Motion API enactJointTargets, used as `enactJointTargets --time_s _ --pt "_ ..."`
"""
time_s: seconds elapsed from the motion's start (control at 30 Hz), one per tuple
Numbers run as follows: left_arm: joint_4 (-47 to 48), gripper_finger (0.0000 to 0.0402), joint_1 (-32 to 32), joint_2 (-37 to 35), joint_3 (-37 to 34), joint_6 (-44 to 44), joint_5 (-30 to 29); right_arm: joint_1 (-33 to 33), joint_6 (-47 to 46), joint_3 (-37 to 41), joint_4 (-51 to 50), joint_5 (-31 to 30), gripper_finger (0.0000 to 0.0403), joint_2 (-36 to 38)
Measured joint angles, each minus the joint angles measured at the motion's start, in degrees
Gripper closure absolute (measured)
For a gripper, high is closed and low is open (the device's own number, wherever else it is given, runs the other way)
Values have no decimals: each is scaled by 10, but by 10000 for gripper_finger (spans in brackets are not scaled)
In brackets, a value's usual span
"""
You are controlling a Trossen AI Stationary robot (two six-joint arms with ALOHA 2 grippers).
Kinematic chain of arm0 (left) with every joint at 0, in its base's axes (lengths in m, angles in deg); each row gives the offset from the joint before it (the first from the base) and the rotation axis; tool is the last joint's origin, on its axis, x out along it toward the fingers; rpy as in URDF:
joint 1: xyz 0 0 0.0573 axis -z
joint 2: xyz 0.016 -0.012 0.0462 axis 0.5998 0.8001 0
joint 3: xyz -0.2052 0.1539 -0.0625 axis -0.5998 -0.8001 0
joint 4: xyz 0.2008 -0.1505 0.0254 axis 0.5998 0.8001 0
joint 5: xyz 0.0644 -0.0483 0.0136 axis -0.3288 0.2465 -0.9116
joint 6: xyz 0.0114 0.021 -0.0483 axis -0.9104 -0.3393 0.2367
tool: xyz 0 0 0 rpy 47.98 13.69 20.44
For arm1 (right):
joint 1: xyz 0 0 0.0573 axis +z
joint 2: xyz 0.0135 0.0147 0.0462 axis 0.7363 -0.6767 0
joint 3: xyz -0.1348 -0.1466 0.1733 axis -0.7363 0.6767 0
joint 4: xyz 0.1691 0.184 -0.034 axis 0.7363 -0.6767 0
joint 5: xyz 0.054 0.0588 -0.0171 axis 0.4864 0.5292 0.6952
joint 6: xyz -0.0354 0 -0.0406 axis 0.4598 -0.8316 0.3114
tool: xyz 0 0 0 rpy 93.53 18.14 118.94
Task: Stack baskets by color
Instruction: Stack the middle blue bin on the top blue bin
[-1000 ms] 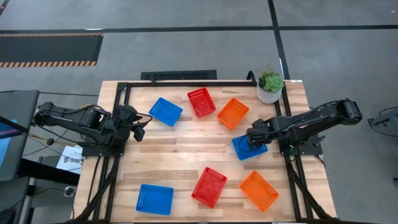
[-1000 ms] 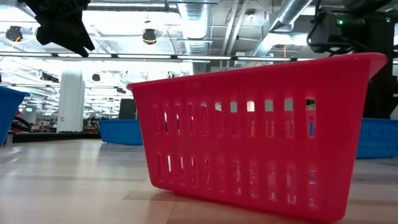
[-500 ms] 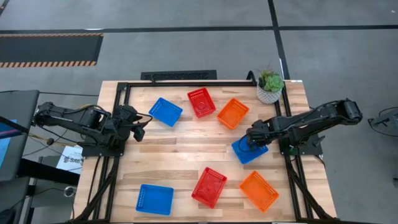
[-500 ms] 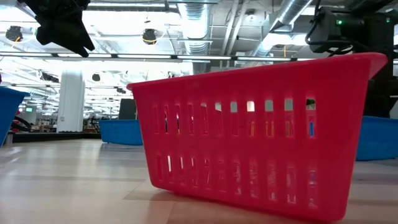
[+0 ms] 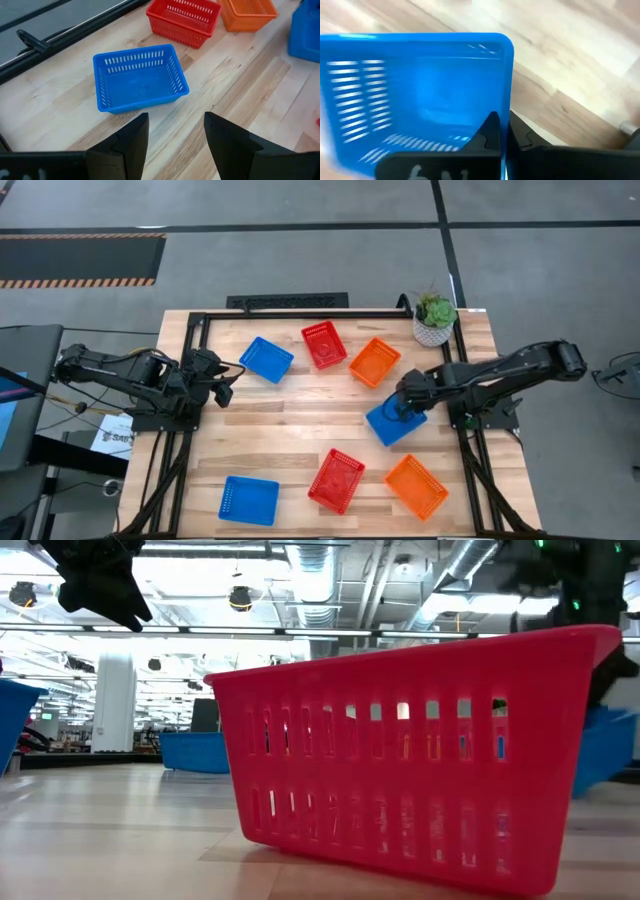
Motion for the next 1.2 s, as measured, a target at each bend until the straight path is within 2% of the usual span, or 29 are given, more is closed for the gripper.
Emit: enactJointTargets --time_s 0.27,0.43,0.57,0.7,0.83,1.2 --pt "0 222 0 0 0 0 0 -30 47 -115 -14 -54 398 50" --pt "0 222 0 0 0 1 0 -67 122 -184 55 -105 398 35" --pt "0 222 0 0 0 2 -7 -102 182 -220 167 -130 398 3" --pt "-6 222 0 0 0 2 -9 -124 201 -222 338 -154 398 -40" --pt "-14 222 0 0 0 2 -11 -133 153 -223 506 -151 397 -99" --pt "-15 222 0 0 0 43 -19 -121 -21 -222 832 -143 395 -315"
